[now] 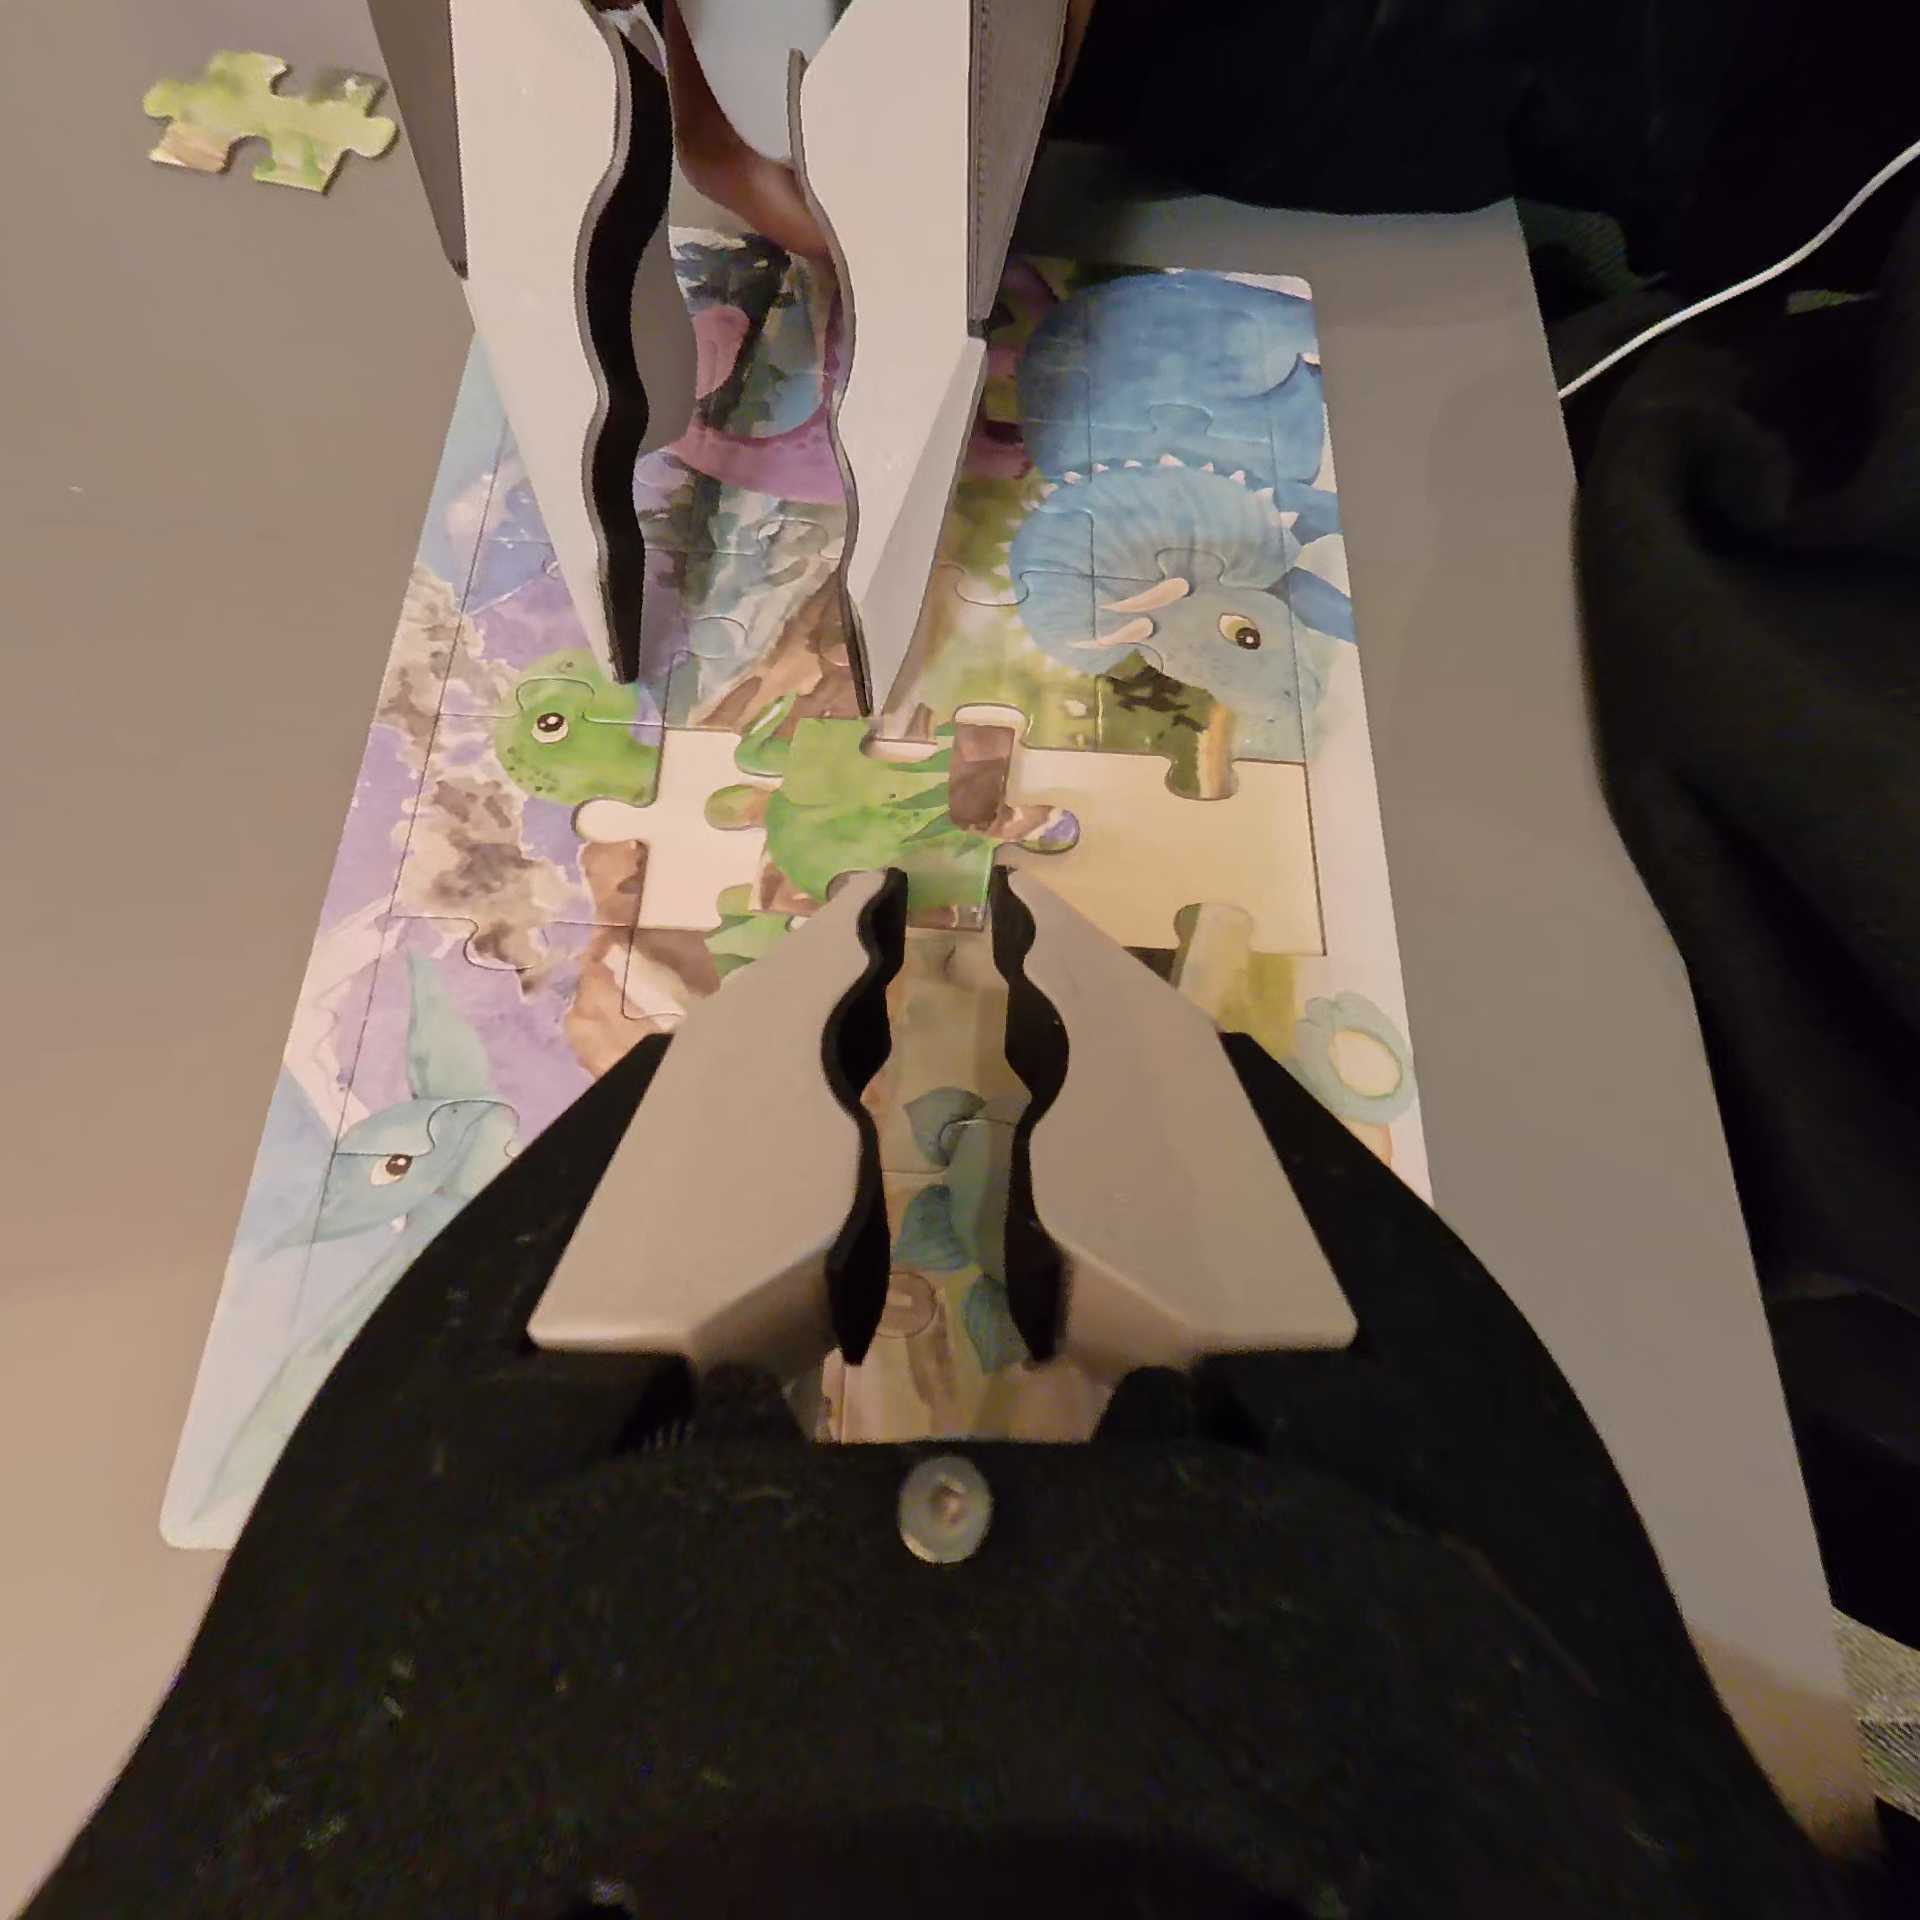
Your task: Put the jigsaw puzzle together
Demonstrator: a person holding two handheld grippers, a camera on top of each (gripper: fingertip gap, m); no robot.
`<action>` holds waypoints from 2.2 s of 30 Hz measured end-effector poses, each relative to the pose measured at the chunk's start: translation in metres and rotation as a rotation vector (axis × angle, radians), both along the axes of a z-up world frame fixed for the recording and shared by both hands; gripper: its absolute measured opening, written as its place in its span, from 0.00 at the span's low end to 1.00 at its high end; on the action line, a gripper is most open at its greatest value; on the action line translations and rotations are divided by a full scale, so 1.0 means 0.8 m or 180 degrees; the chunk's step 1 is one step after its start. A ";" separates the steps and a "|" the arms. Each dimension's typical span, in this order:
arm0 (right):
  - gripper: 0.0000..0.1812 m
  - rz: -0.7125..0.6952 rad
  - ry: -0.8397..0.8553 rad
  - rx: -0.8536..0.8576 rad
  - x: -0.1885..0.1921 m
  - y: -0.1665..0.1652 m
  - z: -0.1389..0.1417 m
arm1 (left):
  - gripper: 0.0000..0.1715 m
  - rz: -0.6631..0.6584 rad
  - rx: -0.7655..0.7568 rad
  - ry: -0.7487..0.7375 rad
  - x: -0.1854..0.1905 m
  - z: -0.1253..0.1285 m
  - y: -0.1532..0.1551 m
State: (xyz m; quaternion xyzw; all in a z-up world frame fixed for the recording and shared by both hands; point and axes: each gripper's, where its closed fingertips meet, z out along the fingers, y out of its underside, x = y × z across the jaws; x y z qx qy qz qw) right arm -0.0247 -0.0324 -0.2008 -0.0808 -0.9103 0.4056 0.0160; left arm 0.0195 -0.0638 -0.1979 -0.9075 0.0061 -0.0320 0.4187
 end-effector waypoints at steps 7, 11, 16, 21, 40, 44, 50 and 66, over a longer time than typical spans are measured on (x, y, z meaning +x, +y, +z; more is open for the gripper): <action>0.26 -0.0006 0.0001 0.0003 -0.001 0.001 -0.001 | 0.08 0.0178 0.0069 0.0075 -0.015 0.006 -0.005; 0.26 -0.0012 -0.0003 0.0002 -0.001 0.001 -0.001 | 0.08 0.0175 0.0054 0.0097 -0.015 0.005 -0.005; 0.26 -0.0013 -0.0008 0.0005 -0.002 0.001 -0.002 | 0.08 0.0164 0.0065 0.0103 -0.014 0.006 -0.004; 0.24 -0.0093 0.0077 -0.0021 -0.009 0.004 0.003 | 0.08 0.0273 0.0058 0.0196 -0.023 0.007 -0.006; 0.24 -0.0274 0.0159 -0.0109 -0.024 0.009 0.013 | 0.16 0.0559 0.0087 0.0201 -0.044 0.008 -0.011; 0.24 -0.0240 0.0159 -0.0060 -0.021 0.007 0.009 | 0.20 0.0595 -0.0132 0.0202 -0.046 -0.009 -0.013; 0.24 -0.0231 0.0151 -0.0068 -0.020 0.006 0.009 | 0.13 0.0487 -0.0172 0.0078 -0.036 -0.012 -0.012; 0.24 -0.0181 0.0139 -0.0022 -0.016 0.003 0.004 | 0.08 0.0390 -0.0163 0.0144 -0.030 -0.012 -0.009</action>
